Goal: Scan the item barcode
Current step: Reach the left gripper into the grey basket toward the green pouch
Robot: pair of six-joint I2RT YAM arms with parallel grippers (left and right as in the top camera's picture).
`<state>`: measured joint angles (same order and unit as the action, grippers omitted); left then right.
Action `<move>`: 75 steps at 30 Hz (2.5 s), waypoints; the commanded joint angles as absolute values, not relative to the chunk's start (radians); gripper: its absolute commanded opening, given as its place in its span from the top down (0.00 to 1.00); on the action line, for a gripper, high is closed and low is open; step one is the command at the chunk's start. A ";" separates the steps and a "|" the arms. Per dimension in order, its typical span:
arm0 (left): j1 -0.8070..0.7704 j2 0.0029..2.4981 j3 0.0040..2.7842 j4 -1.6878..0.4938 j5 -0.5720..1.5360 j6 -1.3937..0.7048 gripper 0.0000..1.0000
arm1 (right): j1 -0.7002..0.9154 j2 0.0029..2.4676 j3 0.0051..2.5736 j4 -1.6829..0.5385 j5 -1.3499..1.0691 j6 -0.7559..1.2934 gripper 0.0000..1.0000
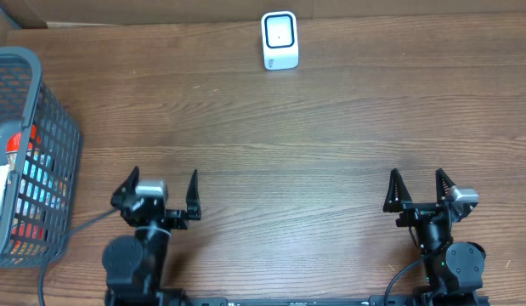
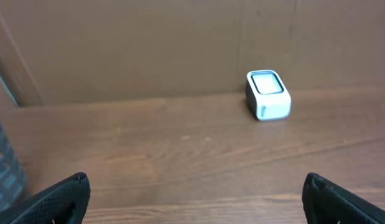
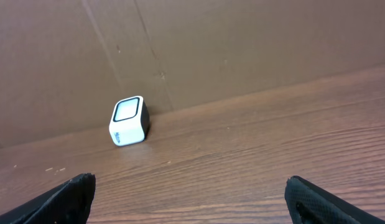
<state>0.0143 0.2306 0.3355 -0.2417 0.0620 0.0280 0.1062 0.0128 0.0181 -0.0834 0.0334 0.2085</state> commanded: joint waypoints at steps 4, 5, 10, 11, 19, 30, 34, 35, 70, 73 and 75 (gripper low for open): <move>0.012 0.591 0.670 -0.387 0.136 -0.001 0.00 | 0.111 0.003 0.008 -0.081 0.040 0.208 0.00; 0.012 0.641 0.722 -0.421 0.146 -0.001 0.00 | 0.111 0.003 0.008 -0.081 0.040 0.208 0.00; 0.013 0.911 1.056 -0.666 0.170 -0.001 0.00 | 0.111 0.003 0.008 -0.081 0.040 0.208 0.00; 0.013 0.968 1.134 -0.728 0.181 0.000 0.00 | 0.111 0.003 0.008 -0.081 0.040 0.208 0.00; 0.012 1.293 1.426 -0.946 0.216 -0.031 0.01 | 0.111 0.003 0.008 -0.081 0.040 0.208 0.00; 0.137 1.408 1.604 -0.965 0.314 -0.173 0.00 | 0.111 0.003 0.008 -0.081 0.040 0.208 0.00; 0.307 1.408 1.776 -1.000 0.305 -0.231 0.00 | 0.111 0.003 0.008 -0.081 0.040 0.208 0.00; 0.356 1.408 1.808 -1.006 0.297 -0.246 0.00 | 0.111 0.003 0.008 -0.081 0.040 0.208 0.00; 0.915 1.861 1.847 -1.085 0.082 -0.262 0.00 | 0.111 0.003 0.008 -0.081 0.040 0.208 0.00; 0.921 1.909 1.847 -1.091 0.081 -0.244 0.01 | 0.111 0.003 0.008 -0.081 0.040 0.208 0.00; 0.921 1.937 1.847 -1.092 0.081 -0.225 0.01 | 0.111 0.003 0.008 -0.081 0.040 0.208 0.00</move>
